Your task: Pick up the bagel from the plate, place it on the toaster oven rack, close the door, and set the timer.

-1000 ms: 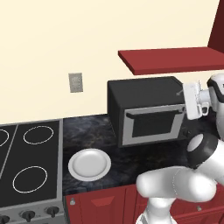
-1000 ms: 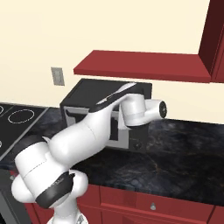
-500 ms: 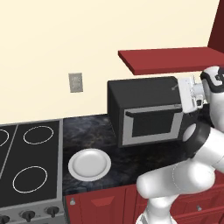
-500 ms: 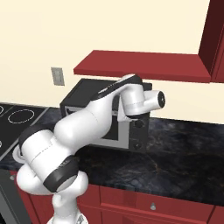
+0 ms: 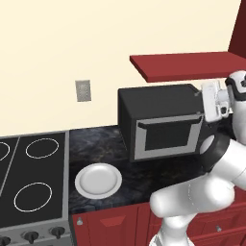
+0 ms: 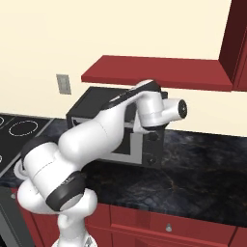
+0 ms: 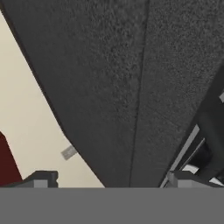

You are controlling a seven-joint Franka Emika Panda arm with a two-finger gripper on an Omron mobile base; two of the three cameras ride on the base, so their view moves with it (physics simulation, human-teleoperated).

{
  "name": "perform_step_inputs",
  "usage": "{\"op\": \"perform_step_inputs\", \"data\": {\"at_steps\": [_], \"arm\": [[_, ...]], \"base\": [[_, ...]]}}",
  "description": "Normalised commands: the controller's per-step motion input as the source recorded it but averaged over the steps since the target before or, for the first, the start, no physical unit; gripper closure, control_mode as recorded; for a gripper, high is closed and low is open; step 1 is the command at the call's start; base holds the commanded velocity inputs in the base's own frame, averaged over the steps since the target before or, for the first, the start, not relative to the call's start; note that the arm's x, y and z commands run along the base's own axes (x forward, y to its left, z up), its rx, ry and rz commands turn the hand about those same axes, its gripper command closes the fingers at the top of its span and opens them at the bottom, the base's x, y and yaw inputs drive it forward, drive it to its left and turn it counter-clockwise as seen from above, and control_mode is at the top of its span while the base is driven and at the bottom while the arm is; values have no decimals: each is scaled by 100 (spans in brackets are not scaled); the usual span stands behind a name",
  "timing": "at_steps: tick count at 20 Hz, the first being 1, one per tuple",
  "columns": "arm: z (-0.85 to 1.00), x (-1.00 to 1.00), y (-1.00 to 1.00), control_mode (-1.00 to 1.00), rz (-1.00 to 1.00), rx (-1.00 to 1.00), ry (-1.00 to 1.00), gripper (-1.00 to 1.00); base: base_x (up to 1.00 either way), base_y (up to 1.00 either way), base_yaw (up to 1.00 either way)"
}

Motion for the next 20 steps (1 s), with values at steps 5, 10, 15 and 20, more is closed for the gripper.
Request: {"op": "perform_step_inputs", "data": {"at_steps": [5,10,15,20], "arm": [[41,-2,-62,-100,-1,0,0,-100],[-5,-39,-61,-100,5,-5,0,-100],[-22,-71,-35,-100,22,-16,-7,-100],[-59,-63,1,-100,37,-38,-27,-100]], "base": [[0,0,0],[0,0,0],[0,0,0],[0,0,0]]}}
